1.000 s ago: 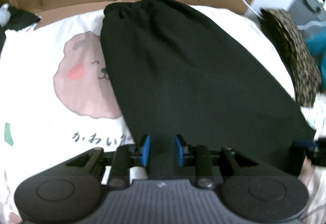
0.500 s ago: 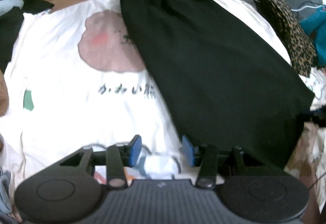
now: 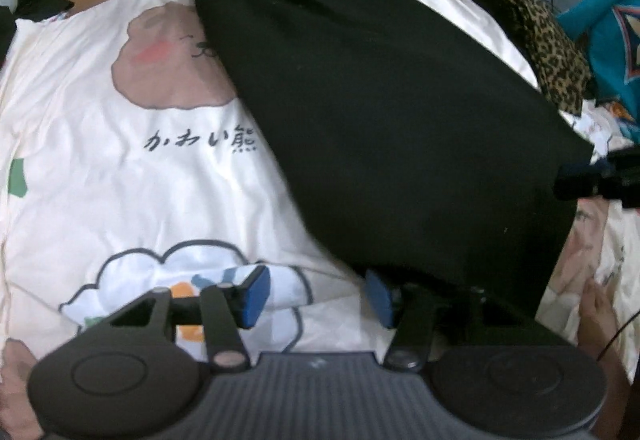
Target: Fold clothes
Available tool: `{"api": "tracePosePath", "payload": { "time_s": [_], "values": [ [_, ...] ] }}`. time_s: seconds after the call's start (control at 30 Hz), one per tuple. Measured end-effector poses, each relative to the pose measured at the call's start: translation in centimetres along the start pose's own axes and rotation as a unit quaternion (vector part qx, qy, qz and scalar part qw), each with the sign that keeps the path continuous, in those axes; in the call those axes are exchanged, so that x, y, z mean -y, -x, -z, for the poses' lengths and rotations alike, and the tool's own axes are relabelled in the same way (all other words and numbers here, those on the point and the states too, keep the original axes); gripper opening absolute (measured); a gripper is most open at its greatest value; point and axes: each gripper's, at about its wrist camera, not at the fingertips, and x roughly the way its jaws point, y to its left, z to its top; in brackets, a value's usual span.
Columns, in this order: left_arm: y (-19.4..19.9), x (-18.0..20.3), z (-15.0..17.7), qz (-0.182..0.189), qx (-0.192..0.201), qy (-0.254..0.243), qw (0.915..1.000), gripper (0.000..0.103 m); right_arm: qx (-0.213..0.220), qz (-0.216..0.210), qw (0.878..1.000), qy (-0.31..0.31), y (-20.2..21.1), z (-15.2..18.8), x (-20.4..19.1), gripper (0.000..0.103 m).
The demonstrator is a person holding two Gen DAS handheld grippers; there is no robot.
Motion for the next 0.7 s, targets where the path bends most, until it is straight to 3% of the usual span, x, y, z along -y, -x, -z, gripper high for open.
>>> {"api": "tracePosePath", "payload": {
  "time_s": [0.3,0.4,0.53,0.7],
  "values": [
    [0.1,0.7,-0.8,0.032,0.026,0.031,0.9987,0.059,-0.021,-0.089,0.994,0.054,-0.7,-0.1,-4.2,0.036],
    [-0.1,0.9,-0.9,0.039,0.028,0.035,0.9982,0.059,-0.025,-0.112,0.990,0.081,-1.0,0.0,-5.9,0.044],
    [-0.5,1.0,-1.3,0.052,0.030,0.048,0.9970,0.060,-0.034,-0.121,0.986,0.107,-1.4,0.3,-7.7,0.051],
    [-0.8,1.6,-1.9,0.056,0.035,0.046,0.9968,0.061,-0.037,-0.116,0.986,0.115,-1.9,0.1,-8.4,0.052]
  ]
}}
